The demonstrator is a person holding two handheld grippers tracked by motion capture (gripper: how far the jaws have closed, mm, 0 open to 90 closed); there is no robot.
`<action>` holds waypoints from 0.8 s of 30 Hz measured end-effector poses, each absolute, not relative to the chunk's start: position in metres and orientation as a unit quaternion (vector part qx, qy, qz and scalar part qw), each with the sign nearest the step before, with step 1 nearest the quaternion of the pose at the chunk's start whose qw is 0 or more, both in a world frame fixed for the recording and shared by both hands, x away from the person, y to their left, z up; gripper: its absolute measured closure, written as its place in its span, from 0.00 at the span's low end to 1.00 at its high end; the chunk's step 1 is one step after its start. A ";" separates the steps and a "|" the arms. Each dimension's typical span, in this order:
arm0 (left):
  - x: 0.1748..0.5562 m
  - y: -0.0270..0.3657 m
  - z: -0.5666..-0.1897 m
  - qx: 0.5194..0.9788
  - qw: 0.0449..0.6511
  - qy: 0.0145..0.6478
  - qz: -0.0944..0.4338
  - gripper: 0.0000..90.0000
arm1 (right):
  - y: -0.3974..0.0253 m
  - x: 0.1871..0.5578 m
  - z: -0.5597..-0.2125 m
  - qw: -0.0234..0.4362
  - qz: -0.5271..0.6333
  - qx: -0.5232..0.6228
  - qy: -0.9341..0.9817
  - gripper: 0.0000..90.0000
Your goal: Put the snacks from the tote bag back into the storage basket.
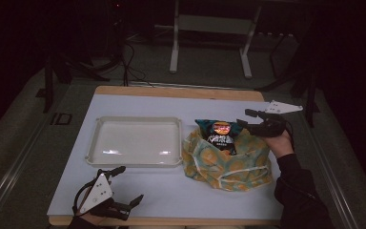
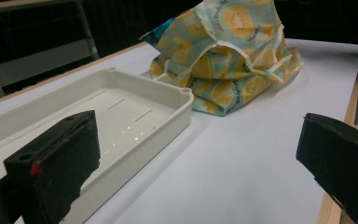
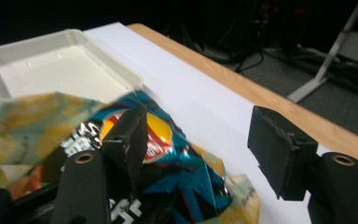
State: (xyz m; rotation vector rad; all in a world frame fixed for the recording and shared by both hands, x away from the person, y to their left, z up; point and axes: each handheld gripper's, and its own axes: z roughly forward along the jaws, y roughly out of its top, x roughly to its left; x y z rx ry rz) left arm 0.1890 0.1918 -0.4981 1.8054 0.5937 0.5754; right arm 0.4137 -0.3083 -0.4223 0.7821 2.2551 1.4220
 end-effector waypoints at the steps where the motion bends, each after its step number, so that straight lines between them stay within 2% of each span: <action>1: 0.189 0.192 -0.498 0.762 0.546 0.250 0.243 0.00 | -0.309 0.415 -0.426 0.179 0.501 0.280 0.799 0.42; 18: 0.190 0.191 -0.499 0.766 0.542 0.248 0.241 0.00 | -0.311 0.429 -0.465 0.136 0.474 0.296 0.818 0.37; 24: 0.190 0.191 -0.499 0.766 0.541 0.249 0.240 0.00 | -0.308 0.431 -0.476 0.121 0.466 0.294 0.826 0.39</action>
